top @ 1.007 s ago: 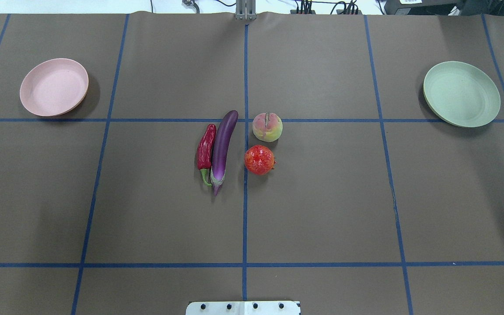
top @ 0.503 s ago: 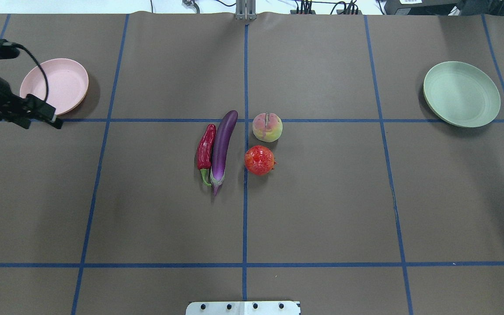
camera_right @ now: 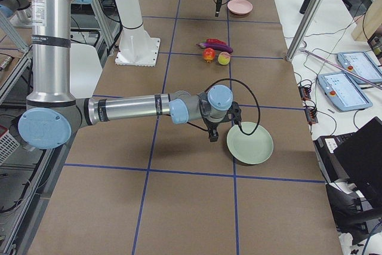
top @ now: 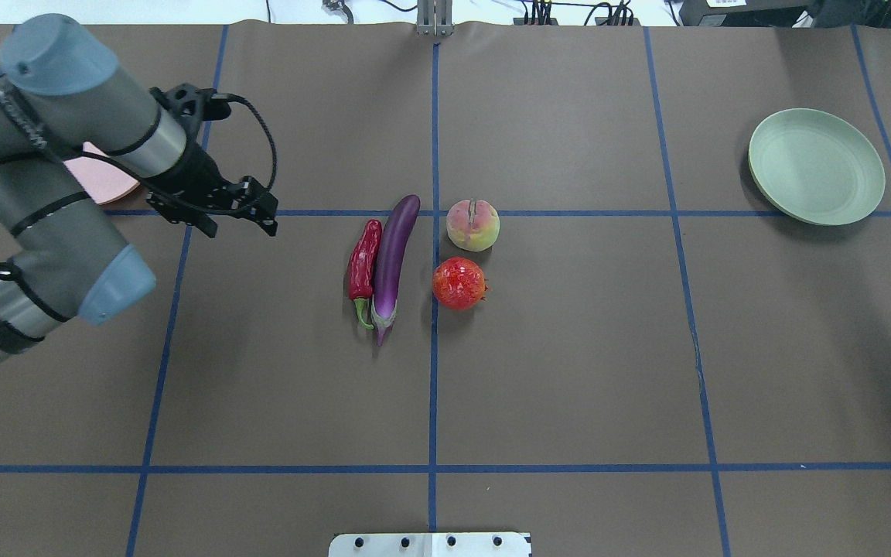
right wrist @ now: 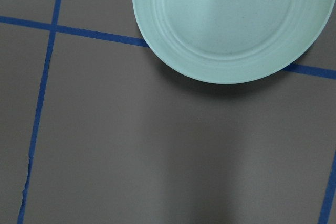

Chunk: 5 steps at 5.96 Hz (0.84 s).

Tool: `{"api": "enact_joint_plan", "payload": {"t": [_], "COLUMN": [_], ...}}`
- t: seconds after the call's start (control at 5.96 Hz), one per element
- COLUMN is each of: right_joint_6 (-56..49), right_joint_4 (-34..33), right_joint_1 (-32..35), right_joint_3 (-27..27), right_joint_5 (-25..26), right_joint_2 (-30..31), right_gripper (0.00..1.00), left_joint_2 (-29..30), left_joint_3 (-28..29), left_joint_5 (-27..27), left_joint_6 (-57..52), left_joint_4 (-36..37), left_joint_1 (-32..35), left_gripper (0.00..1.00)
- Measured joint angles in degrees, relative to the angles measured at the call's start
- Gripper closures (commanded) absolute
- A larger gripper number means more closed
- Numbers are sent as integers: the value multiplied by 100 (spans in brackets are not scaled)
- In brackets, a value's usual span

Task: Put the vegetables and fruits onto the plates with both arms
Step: 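Reach the left gripper down to the purple eggplant and grasp it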

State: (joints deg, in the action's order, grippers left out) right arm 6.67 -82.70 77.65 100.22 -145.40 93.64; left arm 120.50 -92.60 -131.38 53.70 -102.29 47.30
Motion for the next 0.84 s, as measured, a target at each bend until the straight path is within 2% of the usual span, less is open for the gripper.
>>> {"api": "enact_joint_plan", "payload": {"t": [0.17, 0.34, 0.5, 0.84], "right_joint_6": [1, 1, -1, -7], "right_joint_4": [4, 2, 0, 0], "right_joint_1": [-25, -34, -49, -94], "right_joint_3": [4, 6, 0, -23], "right_joint_5": [-38, -87, -110, -113], "right_joint_2": [-3, -4, -3, -4], "right_gripper": [0, 0, 0, 0], "left_joint_2": [672, 1441, 1944, 2233], "left_joint_3": [622, 1424, 1962, 2334], "left_joint_5": [154, 277, 508, 1094], "left_joint_6": [69, -66, -390, -866], "left_joint_4": [-14, -44, -63, -76], "left_joint_1": [-149, -266, -415, -686], "left_gripper": [2, 9, 11, 12]}}
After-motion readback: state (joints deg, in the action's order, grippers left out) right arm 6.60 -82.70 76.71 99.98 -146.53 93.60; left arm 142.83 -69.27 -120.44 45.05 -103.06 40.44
